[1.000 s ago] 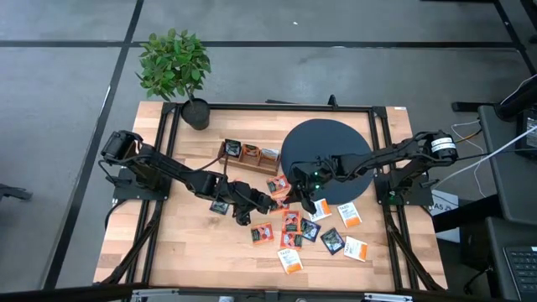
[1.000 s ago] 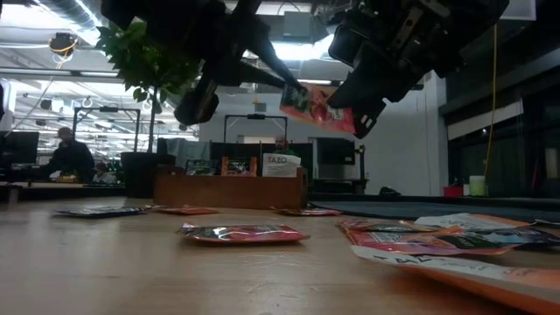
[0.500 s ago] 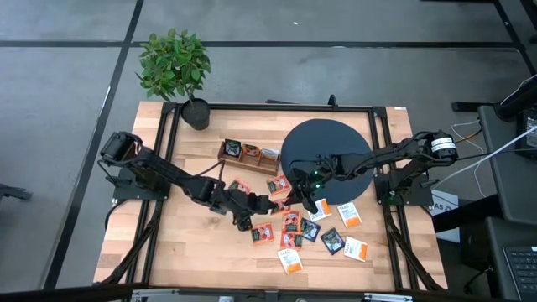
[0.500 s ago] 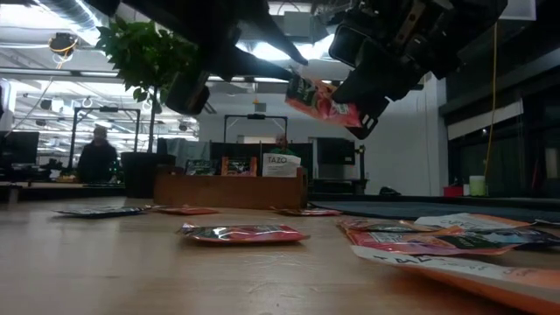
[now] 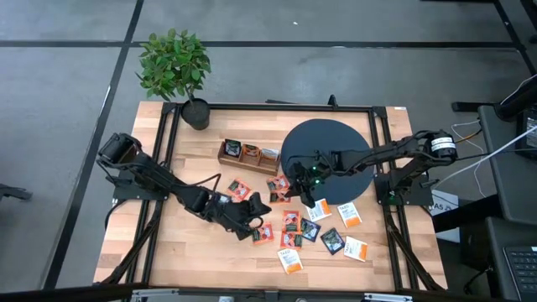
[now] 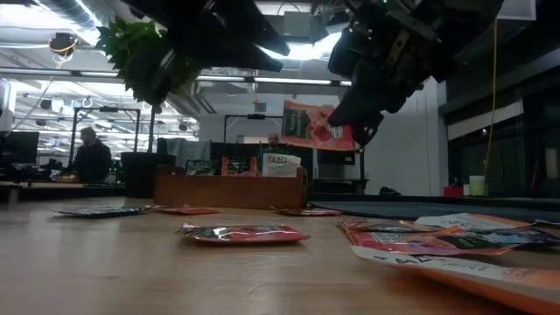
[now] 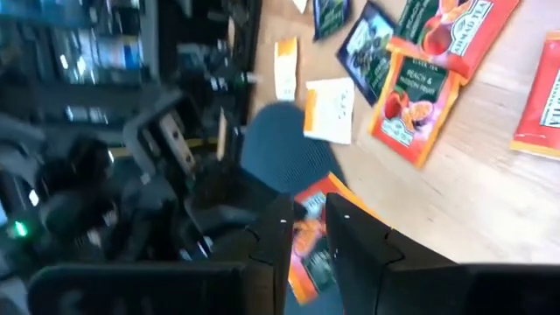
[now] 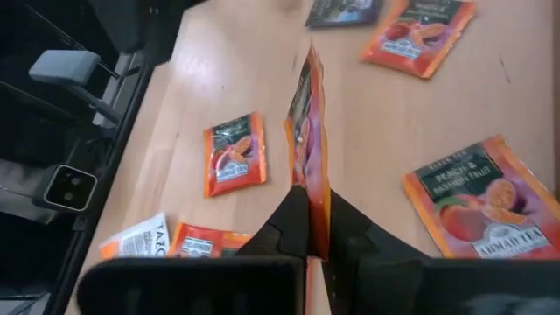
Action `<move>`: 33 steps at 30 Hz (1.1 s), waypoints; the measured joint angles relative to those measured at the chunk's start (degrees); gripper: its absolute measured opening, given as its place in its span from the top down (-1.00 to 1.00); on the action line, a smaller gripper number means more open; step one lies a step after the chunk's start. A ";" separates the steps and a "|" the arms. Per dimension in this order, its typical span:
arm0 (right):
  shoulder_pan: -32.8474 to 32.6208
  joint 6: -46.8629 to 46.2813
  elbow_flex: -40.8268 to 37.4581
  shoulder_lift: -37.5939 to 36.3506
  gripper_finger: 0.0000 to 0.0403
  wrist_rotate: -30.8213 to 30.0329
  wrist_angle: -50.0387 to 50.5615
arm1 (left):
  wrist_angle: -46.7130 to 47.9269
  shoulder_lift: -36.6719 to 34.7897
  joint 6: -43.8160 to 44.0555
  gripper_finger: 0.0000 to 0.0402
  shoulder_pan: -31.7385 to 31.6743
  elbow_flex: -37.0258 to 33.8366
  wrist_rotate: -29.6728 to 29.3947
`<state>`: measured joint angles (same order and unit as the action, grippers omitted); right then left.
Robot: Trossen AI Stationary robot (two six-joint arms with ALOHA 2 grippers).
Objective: Pick & Place Tea
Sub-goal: Put the orange tea bag into the middle section of the wooden organizer
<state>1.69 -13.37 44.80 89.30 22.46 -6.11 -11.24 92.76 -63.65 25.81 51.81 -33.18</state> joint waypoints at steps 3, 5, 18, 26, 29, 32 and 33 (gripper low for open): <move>0.57 0.45 -0.02 -0.71 0.92 -0.12 1.79 | 3.10 -1.02 8.71 0.73 -0.15 0.00 -1.18; 0.73 0.64 -0.02 -1.75 0.92 -0.72 1.89 | 6.56 -2.07 14.43 0.82 -1.02 0.00 -0.81; -2.82 4.88 -0.19 -9.42 0.92 -17.36 5.44 | 10.67 -9.57 34.83 0.99 -10.19 -4.28 13.26; -7.43 3.46 -3.81 -9.79 0.92 -27.71 -2.71 | -6.62 -17.89 41.21 0.99 -15.09 -17.22 22.58; -8.43 3.46 -6.70 -9.77 0.92 -29.89 -11.82 | -8.99 -19.29 44.09 0.99 -16.52 -18.93 24.37; -9.43 4.10 -9.09 -9.79 0.92 -33.25 -19.69 | -10.93 -19.56 46.52 0.97 -17.21 -19.41 24.45; -9.80 5.13 -9.78 -9.79 0.92 -34.42 -21.68 | -11.64 -19.55 47.12 0.96 -17.40 -19.41 24.45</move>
<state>-8.12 -8.24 35.01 79.50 -11.96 -27.79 -22.88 73.21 -16.53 8.41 32.40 -8.73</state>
